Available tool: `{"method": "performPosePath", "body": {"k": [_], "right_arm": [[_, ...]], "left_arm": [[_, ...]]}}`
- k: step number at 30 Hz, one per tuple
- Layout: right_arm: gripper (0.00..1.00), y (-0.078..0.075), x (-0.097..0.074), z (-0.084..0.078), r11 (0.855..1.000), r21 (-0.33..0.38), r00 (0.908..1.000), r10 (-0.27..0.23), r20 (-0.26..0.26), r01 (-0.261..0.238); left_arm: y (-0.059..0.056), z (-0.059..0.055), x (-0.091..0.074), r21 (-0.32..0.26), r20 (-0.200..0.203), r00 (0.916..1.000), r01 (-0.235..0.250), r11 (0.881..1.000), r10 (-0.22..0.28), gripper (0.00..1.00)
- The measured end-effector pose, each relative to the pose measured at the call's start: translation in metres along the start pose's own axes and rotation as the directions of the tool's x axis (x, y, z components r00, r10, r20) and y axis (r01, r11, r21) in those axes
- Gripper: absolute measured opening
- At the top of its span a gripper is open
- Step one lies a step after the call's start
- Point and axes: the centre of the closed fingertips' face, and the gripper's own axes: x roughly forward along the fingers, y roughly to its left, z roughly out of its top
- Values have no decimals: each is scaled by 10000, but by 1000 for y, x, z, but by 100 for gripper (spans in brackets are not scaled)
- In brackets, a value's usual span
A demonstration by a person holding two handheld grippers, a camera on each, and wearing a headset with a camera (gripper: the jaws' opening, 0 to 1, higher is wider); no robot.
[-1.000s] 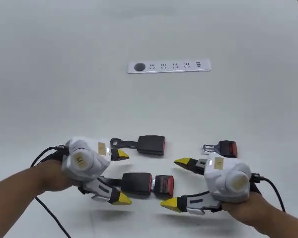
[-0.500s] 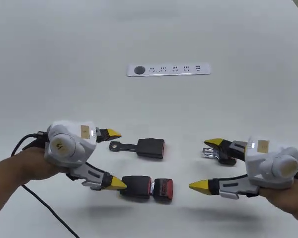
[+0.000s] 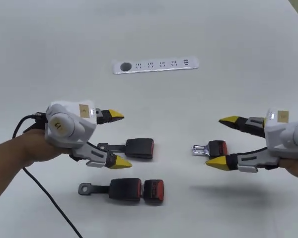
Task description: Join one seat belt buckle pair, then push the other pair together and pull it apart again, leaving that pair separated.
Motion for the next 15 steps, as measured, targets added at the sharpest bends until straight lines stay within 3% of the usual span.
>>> {"method": "performPosePath", "body": {"k": [5,6,9,11,15], "right_arm": [[73,-3,5,-22,9992,-130,9972,378,-641,-388],[73,-4,6,-27,9989,-65,9961,469,-745,-475],[72,-10,8,-34,9986,140,9953,514,-826,-504],[72,-12,10,-37,9972,451,9949,626,-789,-592],[65,-8,13,-46,9954,352,9894,923,-1119,-888]], "left_arm": [[7,-15,22,174,-370,9990,243,9996,-236,73],[8,-22,27,123,-563,9979,340,9993,-332,72],[5,-34,37,218,-872,9944,626,9978,-604,71],[5,-40,43,156,-968,9927,743,9971,-725,71],[3,-47,50,-22,-1044,9899,959,9954,-956,66]]}}
